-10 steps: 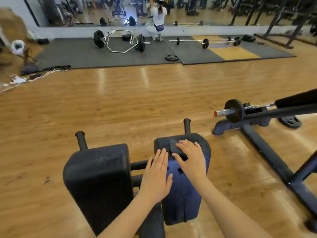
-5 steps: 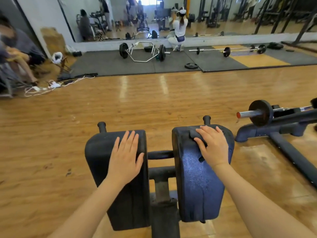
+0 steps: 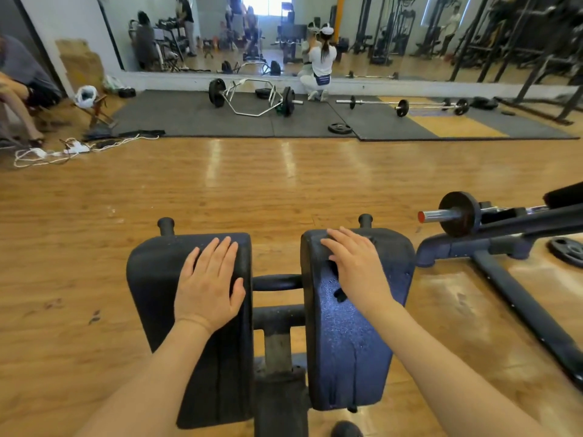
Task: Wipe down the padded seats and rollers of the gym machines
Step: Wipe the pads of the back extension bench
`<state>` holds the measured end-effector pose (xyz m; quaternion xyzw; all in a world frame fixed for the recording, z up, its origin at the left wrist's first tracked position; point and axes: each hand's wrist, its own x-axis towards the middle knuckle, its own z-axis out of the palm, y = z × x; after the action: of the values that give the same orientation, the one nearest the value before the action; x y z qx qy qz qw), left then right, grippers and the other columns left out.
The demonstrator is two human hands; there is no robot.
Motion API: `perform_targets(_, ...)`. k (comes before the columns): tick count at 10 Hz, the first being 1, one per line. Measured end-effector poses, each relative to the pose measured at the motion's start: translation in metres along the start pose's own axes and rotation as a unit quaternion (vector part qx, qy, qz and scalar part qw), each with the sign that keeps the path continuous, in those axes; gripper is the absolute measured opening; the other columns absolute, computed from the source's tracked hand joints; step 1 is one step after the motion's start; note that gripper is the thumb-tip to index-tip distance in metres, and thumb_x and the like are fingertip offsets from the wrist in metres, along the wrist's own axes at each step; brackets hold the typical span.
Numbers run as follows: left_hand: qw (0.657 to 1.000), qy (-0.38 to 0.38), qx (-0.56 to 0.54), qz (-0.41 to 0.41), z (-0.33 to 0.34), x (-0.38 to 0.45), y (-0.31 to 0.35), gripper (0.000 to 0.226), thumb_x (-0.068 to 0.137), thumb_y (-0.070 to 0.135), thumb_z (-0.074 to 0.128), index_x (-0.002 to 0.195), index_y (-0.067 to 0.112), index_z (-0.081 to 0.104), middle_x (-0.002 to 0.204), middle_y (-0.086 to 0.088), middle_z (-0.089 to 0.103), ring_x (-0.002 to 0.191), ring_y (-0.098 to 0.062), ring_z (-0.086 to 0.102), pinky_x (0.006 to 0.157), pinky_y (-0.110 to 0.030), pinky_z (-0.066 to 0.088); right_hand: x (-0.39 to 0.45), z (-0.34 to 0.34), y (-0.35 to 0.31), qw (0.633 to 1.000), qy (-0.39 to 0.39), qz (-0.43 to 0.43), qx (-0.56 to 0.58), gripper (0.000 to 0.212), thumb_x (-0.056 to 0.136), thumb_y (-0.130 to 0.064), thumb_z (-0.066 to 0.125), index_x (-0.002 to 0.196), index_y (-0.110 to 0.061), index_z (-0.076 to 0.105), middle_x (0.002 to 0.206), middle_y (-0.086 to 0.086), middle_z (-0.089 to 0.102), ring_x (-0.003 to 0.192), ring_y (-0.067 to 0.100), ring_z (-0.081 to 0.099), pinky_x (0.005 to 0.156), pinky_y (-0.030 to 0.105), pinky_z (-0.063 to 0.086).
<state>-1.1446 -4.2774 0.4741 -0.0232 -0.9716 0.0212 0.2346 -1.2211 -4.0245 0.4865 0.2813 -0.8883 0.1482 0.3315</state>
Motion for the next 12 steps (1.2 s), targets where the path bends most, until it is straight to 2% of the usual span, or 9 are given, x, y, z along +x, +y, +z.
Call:
perform_targets(1,1.0,0.008,-0.002,0.003,-0.001,-0.001,0.0,0.058,0.084,0.033,0.036,0.131,0.003,0.051,0.134,-0.016,0.053,0.127,-0.029,0.042,0.108,-0.044,0.023,-0.004,0.002,0.003,0.996,-0.058,-0.067,0.007,0.043,0.072,0.004,0.056,0.114,-0.006,0.063,0.126,0.012,0.059,0.118,0.033,0.052,0.094,0.045,0.044)
perform_targets(2,1.0,0.013,-0.004,0.004,-0.001,-0.001,0.0,0.057,0.084,0.033,0.036,0.131,0.005,0.052,0.135,-0.015,0.052,0.128,-0.029,0.042,0.108,-0.045,0.024,-0.02,-0.014,0.032,0.995,-0.085,-0.049,0.014,0.049,0.073,0.007,0.051,0.12,-0.006,0.06,0.128,0.013,0.057,0.122,0.032,0.048,0.101,0.04,0.032)
perform_targets(3,1.0,0.014,-0.004,0.003,-0.002,0.0,0.001,0.057,0.084,0.033,0.036,0.131,0.005,0.052,0.135,-0.015,0.053,0.128,-0.029,0.042,0.108,-0.045,0.023,-0.035,-0.033,0.058,0.998,-0.06,0.035,0.008,0.04,0.082,0.0,0.04,0.115,-0.001,0.063,0.122,0.018,0.06,0.115,0.037,0.054,0.101,0.036,0.029)
perform_targets(4,1.0,0.014,-0.004,0.002,-0.001,0.0,0.0,0.057,0.084,0.033,0.036,0.13,0.004,0.052,0.134,-0.016,0.053,0.127,-0.03,0.043,0.108,-0.044,0.023,-0.031,-0.038,0.054,0.99,-0.042,0.132,0.033,0.038,0.083,0.012,0.048,0.115,-0.003,0.063,0.125,0.016,0.058,0.121,0.034,0.048,0.103,0.033,0.031)
perform_targets(5,1.0,0.012,-0.003,0.004,0.0,0.0,-0.001,0.058,0.083,0.034,0.036,0.131,0.005,0.052,0.134,-0.016,0.053,0.127,-0.03,0.043,0.108,-0.045,0.023,0.0,-0.039,0.029,0.983,-0.055,0.149,0.095,0.04,0.087,0.01,0.049,0.122,-0.007,0.059,0.134,0.007,0.052,0.124,0.021,0.045,0.103,0.021,0.028)
perform_targets(6,1.0,0.011,-0.005,0.005,0.001,0.0,-0.002,0.058,0.084,0.035,0.036,0.131,0.006,0.052,0.134,-0.015,0.053,0.127,-0.029,0.041,0.108,-0.045,0.023,0.032,-0.034,0.009,0.971,-0.184,0.058,0.141,0.039,0.093,-0.001,0.046,0.13,-0.014,0.053,0.14,-0.001,0.045,0.128,0.011,0.038,0.1,0.012,0.022)
perform_targets(7,1.0,0.014,-0.007,0.008,0.002,0.0,-0.003,0.058,0.083,0.035,0.037,0.131,0.006,0.052,0.135,-0.015,0.053,0.127,-0.028,0.041,0.108,-0.044,0.023,0.04,-0.03,0.014,0.954,-0.267,0.044,0.128,0.035,0.095,-0.017,0.05,0.129,-0.022,0.054,0.139,-0.005,0.048,0.131,0.011,0.038,0.103,0.02,0.026)
perform_targets(10,1.0,0.019,-0.014,0.008,0.005,-0.001,-0.004,0.058,0.085,0.036,0.036,0.132,0.006,0.051,0.136,-0.015,0.052,0.128,-0.028,0.04,0.109,-0.044,0.023,0.032,-0.068,0.069,0.946,-0.252,0.187,0.084,0.027,0.094,-0.006,0.049,0.117,-0.007,0.062,0.121,0.009,0.062,0.116,0.025,0.052,0.088,0.021,0.032)
perform_targets(12,1.0,0.022,-0.014,0.011,0.004,-0.001,-0.004,0.058,0.085,0.036,0.036,0.132,0.008,0.052,0.135,-0.014,0.053,0.128,-0.028,0.042,0.109,-0.044,0.023,0.069,-0.026,0.014,0.927,-0.328,0.117,0.138,0.028,0.095,-0.012,0.047,0.12,-0.012,0.061,0.12,0.005,0.063,0.115,0.022,0.052,0.095,0.029,0.038)
